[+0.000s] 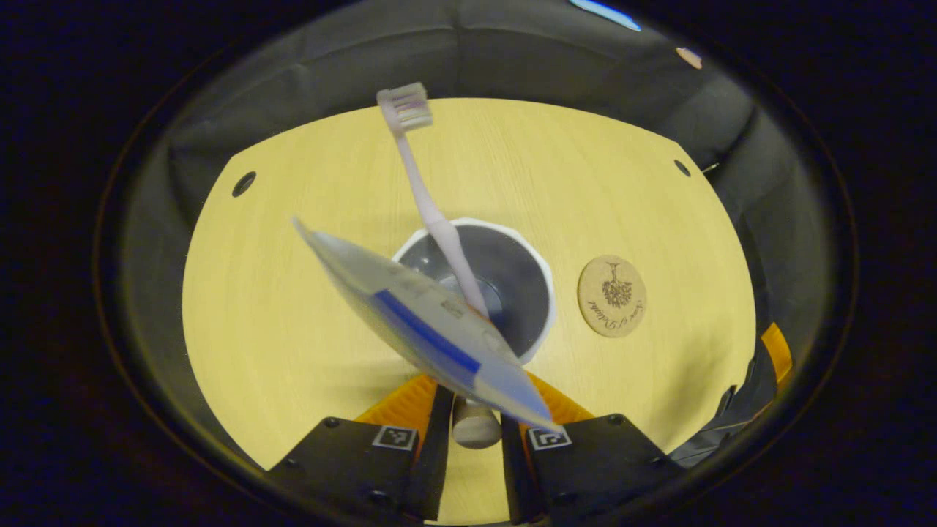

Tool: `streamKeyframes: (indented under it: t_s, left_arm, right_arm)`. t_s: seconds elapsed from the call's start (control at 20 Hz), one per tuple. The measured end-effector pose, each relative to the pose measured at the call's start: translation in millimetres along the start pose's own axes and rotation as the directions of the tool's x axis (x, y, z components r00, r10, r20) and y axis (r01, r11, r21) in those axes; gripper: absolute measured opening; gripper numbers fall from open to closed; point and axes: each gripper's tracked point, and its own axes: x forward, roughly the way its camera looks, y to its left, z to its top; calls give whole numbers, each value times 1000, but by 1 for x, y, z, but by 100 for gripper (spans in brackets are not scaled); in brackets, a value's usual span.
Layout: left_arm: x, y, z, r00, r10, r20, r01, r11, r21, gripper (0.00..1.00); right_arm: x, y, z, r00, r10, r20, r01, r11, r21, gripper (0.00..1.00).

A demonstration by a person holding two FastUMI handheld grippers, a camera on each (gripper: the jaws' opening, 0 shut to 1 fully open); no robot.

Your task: Put the toothbrush and toothpaste on the desktop into the cup, then pick up the cup and place it on the coaster on the desktop.

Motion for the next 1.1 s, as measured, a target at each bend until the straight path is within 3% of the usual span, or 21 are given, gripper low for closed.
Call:
streamKeyframes:
  t_s: [0.45,0.65,1.1]
  left_arm:
    - [1,2,6,998,43,47,-44,999,12,27]
    - [-1,-4,6,998,41,56,-42,999,18,27]
    - [-12,-67,25,995,-3,95,-13,987,162,26]
  right_arm:
    - [2,-13,-2,1000,-14,-14,14,1000,18,51]
    - [2,-16,-3,1000,-14,-14,15,1000,20,51]
    - [-1,-26,-2,1000,-23,-14,23,999,38,51]
